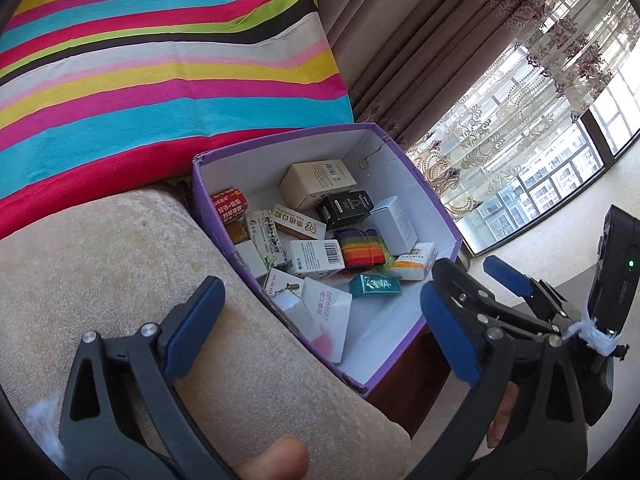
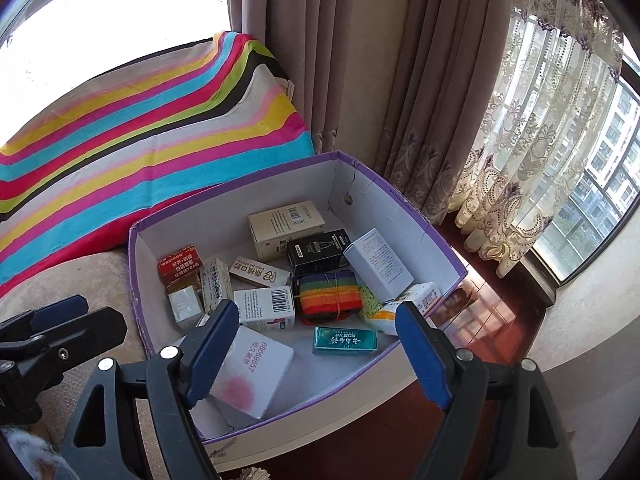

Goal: Organize objects

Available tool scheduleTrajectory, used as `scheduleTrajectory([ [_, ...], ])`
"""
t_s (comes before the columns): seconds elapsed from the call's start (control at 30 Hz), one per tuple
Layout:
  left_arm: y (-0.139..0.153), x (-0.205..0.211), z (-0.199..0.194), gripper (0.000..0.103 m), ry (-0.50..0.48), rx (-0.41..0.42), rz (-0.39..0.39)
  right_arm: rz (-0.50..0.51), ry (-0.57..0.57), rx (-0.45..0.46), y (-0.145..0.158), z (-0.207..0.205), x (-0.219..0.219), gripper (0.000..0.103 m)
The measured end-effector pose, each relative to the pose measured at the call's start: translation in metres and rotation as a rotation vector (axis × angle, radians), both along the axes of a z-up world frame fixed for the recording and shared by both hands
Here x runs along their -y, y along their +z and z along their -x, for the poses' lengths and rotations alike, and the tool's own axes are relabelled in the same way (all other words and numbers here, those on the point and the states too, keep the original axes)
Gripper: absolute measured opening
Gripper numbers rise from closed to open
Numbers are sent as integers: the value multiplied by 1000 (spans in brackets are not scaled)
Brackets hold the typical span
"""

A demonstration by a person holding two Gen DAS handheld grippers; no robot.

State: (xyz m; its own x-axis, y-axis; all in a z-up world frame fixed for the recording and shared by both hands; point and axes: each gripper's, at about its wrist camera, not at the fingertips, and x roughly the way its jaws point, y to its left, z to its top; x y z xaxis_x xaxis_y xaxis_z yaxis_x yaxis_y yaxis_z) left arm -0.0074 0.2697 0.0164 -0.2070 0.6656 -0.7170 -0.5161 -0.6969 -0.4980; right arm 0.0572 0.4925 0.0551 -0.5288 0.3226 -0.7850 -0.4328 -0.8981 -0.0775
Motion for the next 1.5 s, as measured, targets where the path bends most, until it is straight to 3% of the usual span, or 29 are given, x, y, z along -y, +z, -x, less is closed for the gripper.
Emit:
scheduleTrajectory([
  [0.13, -1, -8, -3, 100, -22, -15, 52, -1, 5, 6, -2, 0, -2, 82],
  [0.57, -5, -13, -6, 101, -31, -22, 112, 22, 0, 23, -11, -1, -9, 82],
  [1.5, -5, -18, -6, 102, -35, -12, 129, 22, -3, 37, -13, 1, -14, 82],
])
